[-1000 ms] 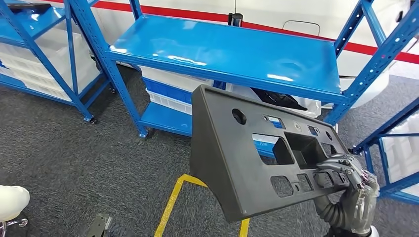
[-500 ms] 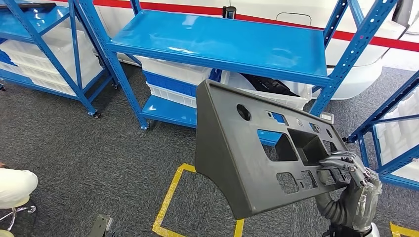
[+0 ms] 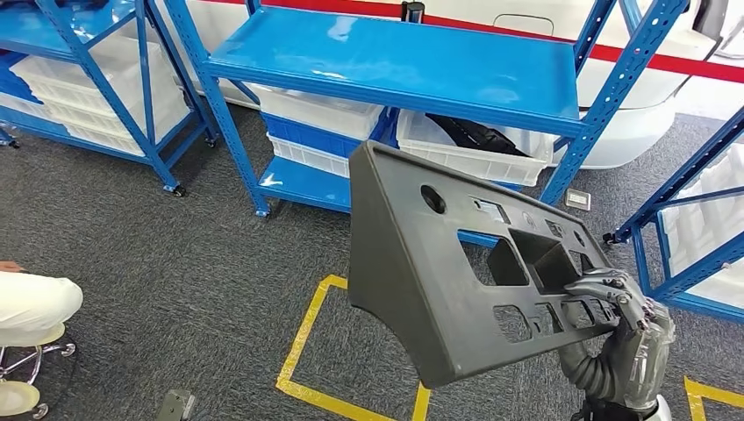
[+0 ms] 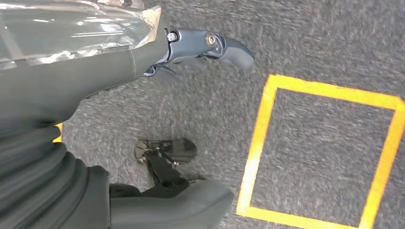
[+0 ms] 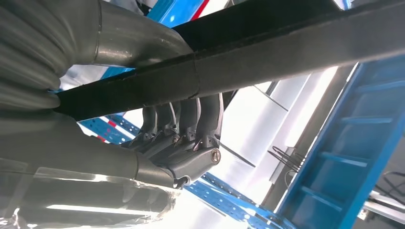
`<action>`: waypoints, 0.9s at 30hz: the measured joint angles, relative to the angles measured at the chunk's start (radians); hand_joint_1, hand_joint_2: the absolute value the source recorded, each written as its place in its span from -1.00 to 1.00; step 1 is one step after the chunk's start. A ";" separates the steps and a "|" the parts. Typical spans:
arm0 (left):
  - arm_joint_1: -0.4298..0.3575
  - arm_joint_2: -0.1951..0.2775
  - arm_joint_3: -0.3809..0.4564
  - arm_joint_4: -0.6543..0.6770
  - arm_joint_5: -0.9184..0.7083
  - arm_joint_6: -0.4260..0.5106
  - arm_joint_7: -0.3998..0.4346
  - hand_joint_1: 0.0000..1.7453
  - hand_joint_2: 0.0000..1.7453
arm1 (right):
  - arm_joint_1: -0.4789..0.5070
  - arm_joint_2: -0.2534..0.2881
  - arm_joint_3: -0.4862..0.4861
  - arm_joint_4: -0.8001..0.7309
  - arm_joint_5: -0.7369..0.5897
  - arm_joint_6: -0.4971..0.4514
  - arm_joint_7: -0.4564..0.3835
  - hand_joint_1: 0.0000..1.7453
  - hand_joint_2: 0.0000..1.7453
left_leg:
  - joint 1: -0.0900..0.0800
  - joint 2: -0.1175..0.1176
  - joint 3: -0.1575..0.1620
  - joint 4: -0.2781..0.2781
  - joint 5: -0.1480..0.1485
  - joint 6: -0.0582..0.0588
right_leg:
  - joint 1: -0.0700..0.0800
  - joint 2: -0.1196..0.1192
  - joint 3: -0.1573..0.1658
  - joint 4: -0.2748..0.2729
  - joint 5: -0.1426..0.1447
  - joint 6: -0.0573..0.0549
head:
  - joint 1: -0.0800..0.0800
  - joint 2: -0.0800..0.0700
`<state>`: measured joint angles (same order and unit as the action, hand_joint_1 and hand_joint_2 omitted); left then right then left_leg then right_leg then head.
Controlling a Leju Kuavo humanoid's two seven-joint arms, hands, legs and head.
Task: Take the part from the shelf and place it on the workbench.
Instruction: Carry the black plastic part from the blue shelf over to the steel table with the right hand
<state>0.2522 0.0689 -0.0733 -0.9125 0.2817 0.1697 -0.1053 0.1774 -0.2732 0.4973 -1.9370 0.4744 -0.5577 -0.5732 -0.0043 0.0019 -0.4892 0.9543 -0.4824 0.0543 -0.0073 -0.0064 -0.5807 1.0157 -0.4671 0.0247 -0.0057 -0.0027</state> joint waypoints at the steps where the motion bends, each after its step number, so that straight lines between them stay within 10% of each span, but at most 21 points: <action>1: 0.001 0.000 0.000 -0.002 0.000 0.000 0.000 -1.00 1.00 | 0.001 -0.001 0.000 0.000 0.000 -0.002 -0.001 1.00 1.00 | 0.003 0.003 -0.011 -0.006 0.014 0.004 | 0.001 0.001 -0.018 0.039 -0.034 -0.004 | 0.001 0.000; 5: 0.004 -0.001 0.000 -0.006 0.000 0.000 0.000 -1.00 1.00 | 0.005 -0.004 0.000 0.000 0.000 -0.005 -0.004 1.00 1.00 | 0.004 0.009 -0.067 -0.002 0.055 0.003 | -0.009 0.003 -0.072 0.247 -0.144 0.000 | 0.003 0.000; 9: 0.007 -0.002 0.000 -0.007 -0.001 0.000 0.000 -1.00 1.00 | 0.005 -0.005 -0.001 0.000 -0.001 -0.006 -0.007 1.00 1.00 | 0.010 0.011 -0.119 0.019 0.084 -0.016 | -0.022 0.003 0.084 0.063 -0.074 0.047 | 0.004 0.000; 11: 0.008 -0.003 0.000 -0.012 -0.005 0.001 0.000 -1.00 1.00 | 0.007 -0.005 -0.001 0.000 -0.004 -0.006 -0.007 1.00 1.00 | 0.009 0.012 -0.136 0.035 0.091 -0.028 | -0.018 0.004 0.139 -0.037 -0.080 0.037 | 0.002 0.000; 14: 0.013 -0.006 0.001 -0.021 -0.015 0.003 0.000 -1.00 1.00 | 0.010 -0.006 0.000 0.000 -0.020 -0.002 -0.005 1.00 1.00 | 0.013 0.014 -0.145 0.042 0.100 -0.046 | -0.016 0.009 0.131 -0.051 -0.080 0.009 | -0.002 0.000; 20: 0.015 -0.008 0.006 -0.023 -0.021 0.002 0.002 -1.00 1.00 | 0.009 -0.006 0.001 0.000 -0.024 0.034 0.007 1.00 1.00 | 0.020 0.004 -0.220 0.306 -0.081 -0.065 | -0.016 0.029 0.109 -0.046 -0.048 -0.026 | -0.005 0.000; 27: 0.025 -0.012 0.027 -0.031 -0.038 -0.003 0.006 -1.00 1.00 | 0.002 -0.001 0.001 0.002 -0.040 0.057 0.005 1.00 1.00 | 0.019 -0.076 -0.050 0.054 0.012 -0.038 | -0.018 0.087 0.079 -0.036 -0.032 -0.002 | -0.003 0.000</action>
<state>0.2771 0.0566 -0.0464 -0.9434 0.2437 0.1669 -0.0990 0.1795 -0.2746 0.4983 -1.9350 0.4348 -0.5010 -0.5681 0.0142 -0.0739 -0.5388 1.0084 -0.4702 0.0166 -0.0256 0.0810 -0.5020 0.9801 -0.4995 0.0231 -0.0088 -0.0027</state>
